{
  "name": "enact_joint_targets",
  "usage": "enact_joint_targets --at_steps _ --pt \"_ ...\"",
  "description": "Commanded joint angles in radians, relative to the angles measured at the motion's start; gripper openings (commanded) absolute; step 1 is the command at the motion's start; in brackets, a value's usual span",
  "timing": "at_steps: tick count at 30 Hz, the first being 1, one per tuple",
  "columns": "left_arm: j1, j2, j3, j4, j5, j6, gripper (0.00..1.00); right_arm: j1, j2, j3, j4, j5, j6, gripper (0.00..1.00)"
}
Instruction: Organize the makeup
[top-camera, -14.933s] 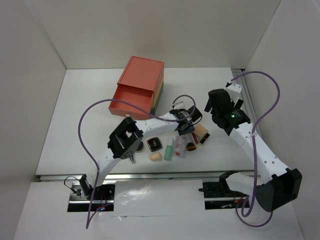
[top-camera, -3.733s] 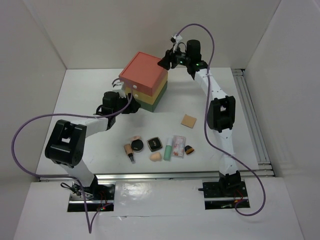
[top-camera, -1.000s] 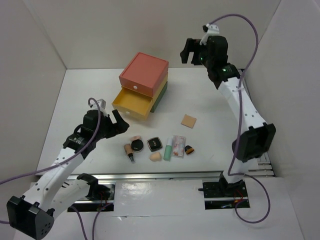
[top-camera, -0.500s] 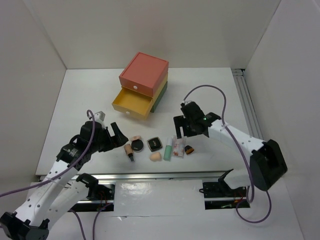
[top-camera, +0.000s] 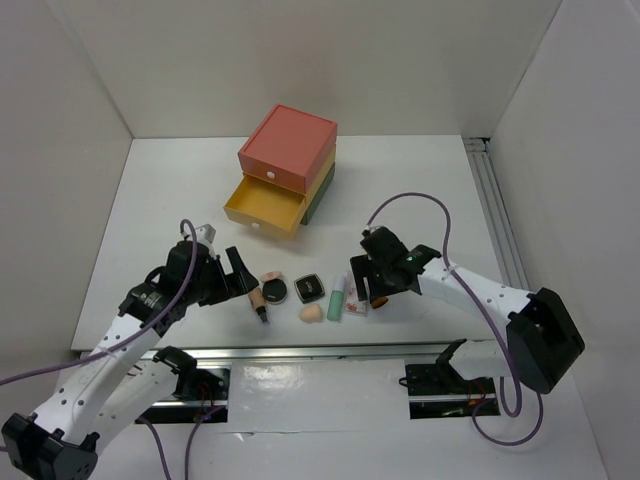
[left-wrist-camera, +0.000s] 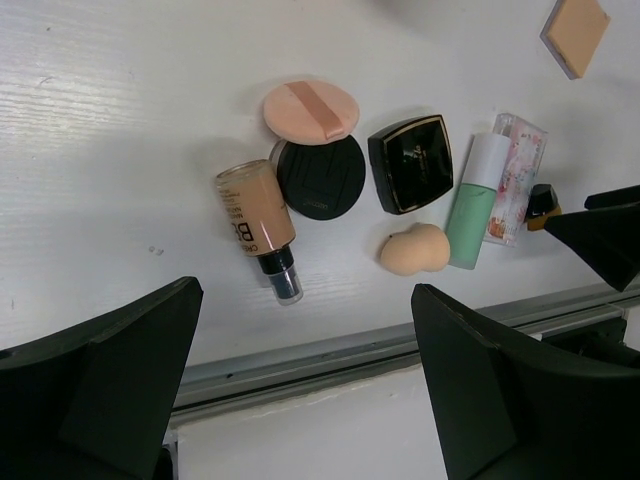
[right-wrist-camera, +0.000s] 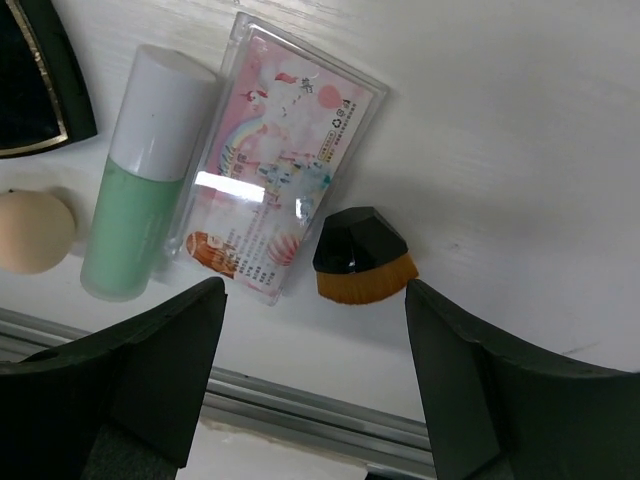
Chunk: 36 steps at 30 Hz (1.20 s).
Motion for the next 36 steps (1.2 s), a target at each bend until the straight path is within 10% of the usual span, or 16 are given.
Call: enact_joint_targets --at_steps 1,23,36 --pt "-0.004 0.007 0.028 0.016 0.018 -0.001 1.00 0.016 0.019 -0.012 -0.009 0.068 0.071 0.79" --pt "-0.004 0.025 0.055 0.016 -0.011 0.019 1.00 0.016 0.194 -0.024 0.015 0.177 0.123 0.70" --pt "-0.004 0.025 0.074 0.016 -0.020 0.037 1.00 0.034 0.119 0.051 -0.029 0.193 0.097 0.26"
